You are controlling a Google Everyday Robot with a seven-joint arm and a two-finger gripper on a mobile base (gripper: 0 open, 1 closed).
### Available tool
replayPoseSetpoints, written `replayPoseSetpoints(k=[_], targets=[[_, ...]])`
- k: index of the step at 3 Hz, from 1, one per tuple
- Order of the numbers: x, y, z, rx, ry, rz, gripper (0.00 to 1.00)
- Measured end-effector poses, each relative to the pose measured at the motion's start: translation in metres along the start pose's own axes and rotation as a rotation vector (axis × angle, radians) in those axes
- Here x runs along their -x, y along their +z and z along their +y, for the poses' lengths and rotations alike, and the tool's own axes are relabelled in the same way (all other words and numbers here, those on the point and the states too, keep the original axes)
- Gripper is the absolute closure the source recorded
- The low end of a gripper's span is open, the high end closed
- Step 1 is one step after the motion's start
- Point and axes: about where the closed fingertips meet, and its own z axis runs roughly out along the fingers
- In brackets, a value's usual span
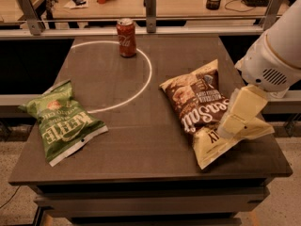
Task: Move brown chip bag near coke can
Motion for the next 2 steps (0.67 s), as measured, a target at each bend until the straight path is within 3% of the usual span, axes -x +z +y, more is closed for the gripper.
replayPoseSetpoints(k=[2], targets=[[0.008, 0.050, 0.003, 0.001, 0.027, 0.004, 0.00]])
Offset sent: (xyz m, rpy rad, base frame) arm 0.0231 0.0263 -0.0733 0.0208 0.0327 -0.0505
